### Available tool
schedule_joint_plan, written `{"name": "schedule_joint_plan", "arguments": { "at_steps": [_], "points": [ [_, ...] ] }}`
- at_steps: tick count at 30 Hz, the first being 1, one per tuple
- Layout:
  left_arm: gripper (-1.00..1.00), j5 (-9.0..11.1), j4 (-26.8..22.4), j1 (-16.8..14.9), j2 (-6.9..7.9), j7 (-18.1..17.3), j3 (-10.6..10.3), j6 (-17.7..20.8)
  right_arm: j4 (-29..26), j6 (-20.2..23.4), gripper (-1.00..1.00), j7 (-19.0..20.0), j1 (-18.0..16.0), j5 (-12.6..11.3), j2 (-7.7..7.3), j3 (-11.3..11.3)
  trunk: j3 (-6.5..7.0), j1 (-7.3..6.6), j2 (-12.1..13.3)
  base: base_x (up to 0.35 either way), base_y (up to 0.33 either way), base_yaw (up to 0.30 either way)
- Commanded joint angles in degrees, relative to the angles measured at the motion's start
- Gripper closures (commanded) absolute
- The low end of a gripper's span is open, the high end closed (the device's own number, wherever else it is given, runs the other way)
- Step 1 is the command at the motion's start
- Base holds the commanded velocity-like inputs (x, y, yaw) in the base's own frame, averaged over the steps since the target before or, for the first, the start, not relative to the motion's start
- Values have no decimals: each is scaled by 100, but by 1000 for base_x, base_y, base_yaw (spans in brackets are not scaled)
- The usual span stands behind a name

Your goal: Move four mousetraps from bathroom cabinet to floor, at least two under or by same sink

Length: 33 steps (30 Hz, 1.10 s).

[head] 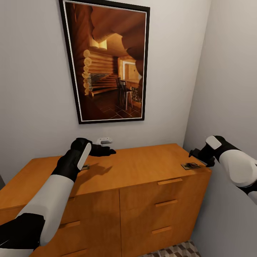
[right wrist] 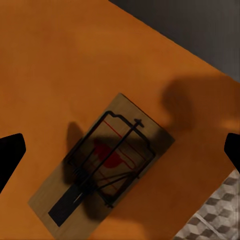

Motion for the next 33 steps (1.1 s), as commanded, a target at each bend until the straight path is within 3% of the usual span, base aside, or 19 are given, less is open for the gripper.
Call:
{"name": "schedule_joint_plan", "arguments": {
  "at_steps": [1,16,33],
  "points": [
    [-100,19,-3,-5,0,6,-1,23,-6,12,-100,-47,-4,-61,0,7,-7,0,-4,0,0,0],
    [-100,22,-8,-5,5,287,1,39,-6,34,-100,-48,-4,-21,67,6,-7,0,-4,0,0,0],
    [-100,40,2,-5,8,303,4,41,-6,27,-100,-64,-4,-19,87,4,-312,373,-686,0,0,0]
  ]
}}
